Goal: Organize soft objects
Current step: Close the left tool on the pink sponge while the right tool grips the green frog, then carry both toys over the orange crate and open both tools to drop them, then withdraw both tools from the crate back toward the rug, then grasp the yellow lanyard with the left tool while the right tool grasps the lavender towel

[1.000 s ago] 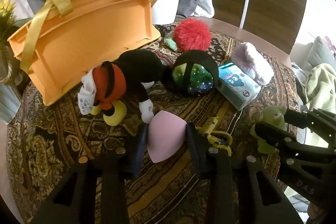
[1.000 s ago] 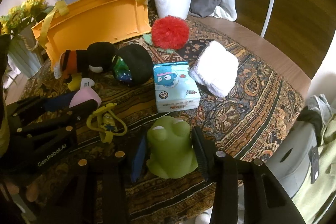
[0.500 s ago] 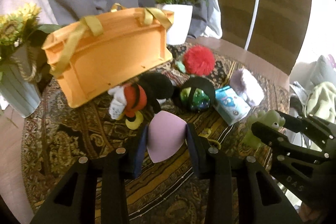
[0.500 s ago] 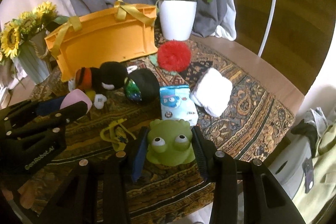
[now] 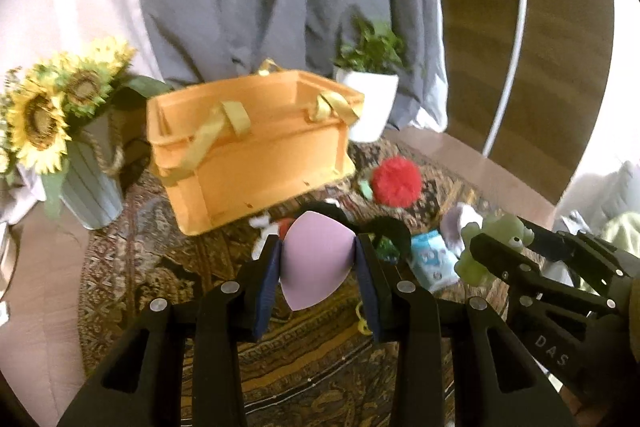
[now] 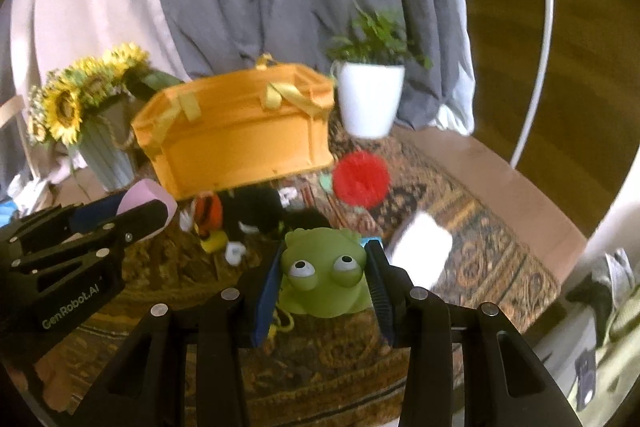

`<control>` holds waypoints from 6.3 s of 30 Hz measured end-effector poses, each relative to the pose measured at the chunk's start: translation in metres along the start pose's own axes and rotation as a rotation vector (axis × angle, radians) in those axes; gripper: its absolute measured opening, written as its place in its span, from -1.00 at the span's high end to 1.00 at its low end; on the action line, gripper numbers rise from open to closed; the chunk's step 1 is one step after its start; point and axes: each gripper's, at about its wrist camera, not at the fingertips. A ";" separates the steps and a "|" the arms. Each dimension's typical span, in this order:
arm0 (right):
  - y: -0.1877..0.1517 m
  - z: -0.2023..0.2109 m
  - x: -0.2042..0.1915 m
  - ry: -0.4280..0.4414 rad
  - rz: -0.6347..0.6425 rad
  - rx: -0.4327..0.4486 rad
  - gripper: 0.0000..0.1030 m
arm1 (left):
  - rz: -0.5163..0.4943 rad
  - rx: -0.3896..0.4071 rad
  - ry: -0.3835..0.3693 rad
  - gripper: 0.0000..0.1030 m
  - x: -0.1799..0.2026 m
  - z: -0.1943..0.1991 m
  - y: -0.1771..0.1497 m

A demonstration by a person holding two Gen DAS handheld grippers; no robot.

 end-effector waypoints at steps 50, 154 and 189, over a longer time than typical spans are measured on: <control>0.193 -0.101 -0.016 0.364 0.184 0.298 0.19 | 0.132 0.263 0.383 0.29 -0.041 -0.044 0.138; 0.080 -0.007 0.075 0.175 0.068 0.086 -0.33 | 0.198 0.047 0.468 -0.85 0.065 0.025 0.017; 0.005 -0.090 0.119 0.275 0.322 -0.183 -0.33 | 0.347 -0.196 0.539 -0.78 0.112 -0.066 -0.069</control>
Point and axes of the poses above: each gripper's, at about its wrist camera, not at the fingertips, and z roughly against the way its jaws point, x to its right, y to its top, and after that the axes turned 3 degrees about x, right-handed
